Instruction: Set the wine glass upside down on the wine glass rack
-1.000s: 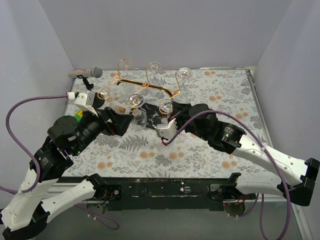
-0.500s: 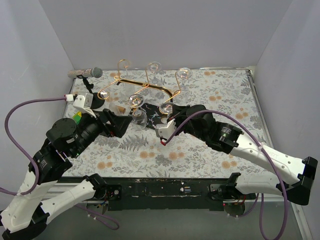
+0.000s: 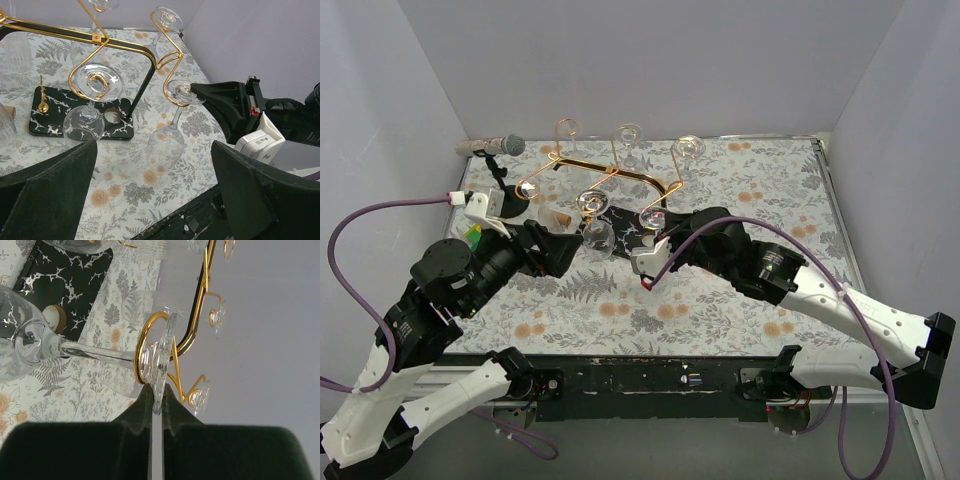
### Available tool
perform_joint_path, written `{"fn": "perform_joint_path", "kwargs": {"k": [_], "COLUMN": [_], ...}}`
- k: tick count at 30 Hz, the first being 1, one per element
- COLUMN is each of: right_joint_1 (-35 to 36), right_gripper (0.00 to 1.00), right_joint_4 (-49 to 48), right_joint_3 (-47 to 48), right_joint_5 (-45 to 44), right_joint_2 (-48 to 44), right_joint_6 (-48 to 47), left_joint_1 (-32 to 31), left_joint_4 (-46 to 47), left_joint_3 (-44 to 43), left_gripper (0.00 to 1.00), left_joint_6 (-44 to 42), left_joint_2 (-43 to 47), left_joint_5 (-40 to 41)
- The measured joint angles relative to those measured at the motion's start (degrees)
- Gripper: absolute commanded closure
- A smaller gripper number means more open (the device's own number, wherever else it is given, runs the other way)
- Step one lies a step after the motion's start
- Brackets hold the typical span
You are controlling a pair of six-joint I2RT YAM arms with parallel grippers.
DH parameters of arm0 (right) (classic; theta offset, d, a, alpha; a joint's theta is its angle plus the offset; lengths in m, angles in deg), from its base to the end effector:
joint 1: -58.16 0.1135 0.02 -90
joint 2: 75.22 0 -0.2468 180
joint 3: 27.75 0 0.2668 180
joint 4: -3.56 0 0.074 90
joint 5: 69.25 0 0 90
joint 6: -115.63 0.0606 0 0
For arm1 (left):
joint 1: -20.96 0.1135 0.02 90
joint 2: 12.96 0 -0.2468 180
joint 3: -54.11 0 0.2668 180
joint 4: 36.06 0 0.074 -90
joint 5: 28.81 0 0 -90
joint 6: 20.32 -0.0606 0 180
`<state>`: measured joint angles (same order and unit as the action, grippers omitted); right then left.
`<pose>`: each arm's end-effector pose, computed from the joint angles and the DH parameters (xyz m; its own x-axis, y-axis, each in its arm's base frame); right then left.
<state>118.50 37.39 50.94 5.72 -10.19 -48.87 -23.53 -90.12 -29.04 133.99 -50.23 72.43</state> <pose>0.1618 0.2525 0.3545 0.6471 -0.7444 -0.1647 -0.3565 -0.1045 -0.9284 0.1092 -0.0907 0.4355 -0.5394 -0.7091 -0.4541 0.1468 0.4518 -0.8800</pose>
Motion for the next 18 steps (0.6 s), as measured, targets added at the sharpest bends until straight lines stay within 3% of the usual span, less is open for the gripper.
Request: {"fn": "perform_joint_path", "kwargs": {"k": [5,6,18], "right_joint_1": [-0.13,-0.22,-0.33], "right_gripper": [0.99,0.45,0.44], "right_joint_4": [1.53,1.62,4.63], "right_joint_3": [0.66,0.66,1.09], "right_joint_5": [0.42,0.48,1.29], "right_joint_2": [0.0,0.0,-0.92], "right_joint_6": [0.83,0.85,1.51], "left_joint_1": [0.0,0.0,0.0], "left_joint_4": [-0.28,-0.35,-0.55], "left_joint_3": [0.0,0.0,0.0], "left_gripper": [0.02,0.02,0.02], "left_joint_6": [0.0,0.0,-0.02], "left_joint_2": [0.0,0.0,-0.9], "left_joint_5": [0.07,0.07,0.07]}}
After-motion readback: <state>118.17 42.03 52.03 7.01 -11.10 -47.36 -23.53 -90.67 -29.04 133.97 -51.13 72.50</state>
